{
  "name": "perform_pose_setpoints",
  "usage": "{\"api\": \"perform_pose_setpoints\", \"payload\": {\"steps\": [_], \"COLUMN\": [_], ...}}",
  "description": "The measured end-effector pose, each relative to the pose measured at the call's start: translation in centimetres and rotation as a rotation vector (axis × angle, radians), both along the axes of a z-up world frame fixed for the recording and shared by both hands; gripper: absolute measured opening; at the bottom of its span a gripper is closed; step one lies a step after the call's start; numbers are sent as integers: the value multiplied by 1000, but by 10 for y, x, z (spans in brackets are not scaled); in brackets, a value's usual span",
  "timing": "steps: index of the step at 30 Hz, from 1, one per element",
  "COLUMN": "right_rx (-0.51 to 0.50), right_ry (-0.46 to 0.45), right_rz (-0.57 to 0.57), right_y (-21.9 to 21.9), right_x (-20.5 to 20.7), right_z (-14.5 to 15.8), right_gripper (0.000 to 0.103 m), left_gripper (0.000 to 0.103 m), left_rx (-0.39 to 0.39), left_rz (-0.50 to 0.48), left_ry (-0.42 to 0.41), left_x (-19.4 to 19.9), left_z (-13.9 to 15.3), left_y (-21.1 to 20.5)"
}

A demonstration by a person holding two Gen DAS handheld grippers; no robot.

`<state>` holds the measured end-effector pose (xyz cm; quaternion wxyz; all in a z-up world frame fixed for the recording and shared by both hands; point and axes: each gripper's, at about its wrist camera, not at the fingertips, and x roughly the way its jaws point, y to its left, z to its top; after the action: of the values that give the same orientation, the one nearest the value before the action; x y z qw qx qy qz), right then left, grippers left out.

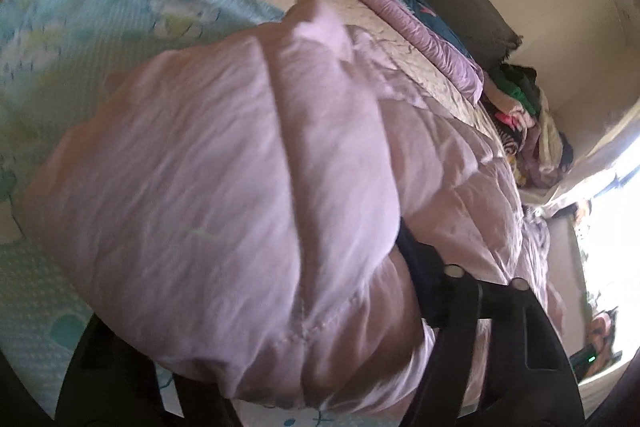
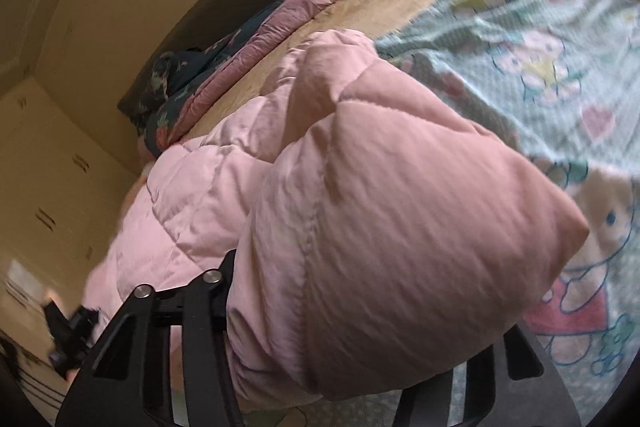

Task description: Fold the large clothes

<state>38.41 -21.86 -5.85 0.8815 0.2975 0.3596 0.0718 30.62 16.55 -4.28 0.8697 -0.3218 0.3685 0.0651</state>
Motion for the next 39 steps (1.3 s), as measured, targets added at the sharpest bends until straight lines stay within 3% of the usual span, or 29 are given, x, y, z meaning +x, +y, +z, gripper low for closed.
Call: {"api": "perform_pose_setpoints", "payload": {"steps": [5,12,22,33,39], "right_rx": [-131,-241,-366,-460,-466], "right_ry": [-15,-33,-96,-223,-227], "right_rz": [43,78,141,223,241], "right_y": [13,29,43,61,60], "right_x": [2,1,-7,-58,-95], "right_z": [15,24,55,105,112], "right_gripper": [39,34,30,28,28], "left_gripper": [48,38,34,33,33], "left_rx": [82,155,217,277,292], "left_rz": [-19,-50,-74,-105,-118], "left_ry": [-2,-5,-30,-93,-81], "left_x": [4,-1,-11,-58,-89], "left_z": [11,24,48,92,92], "left_y": [-12,-22,-30,-41,-45]}}
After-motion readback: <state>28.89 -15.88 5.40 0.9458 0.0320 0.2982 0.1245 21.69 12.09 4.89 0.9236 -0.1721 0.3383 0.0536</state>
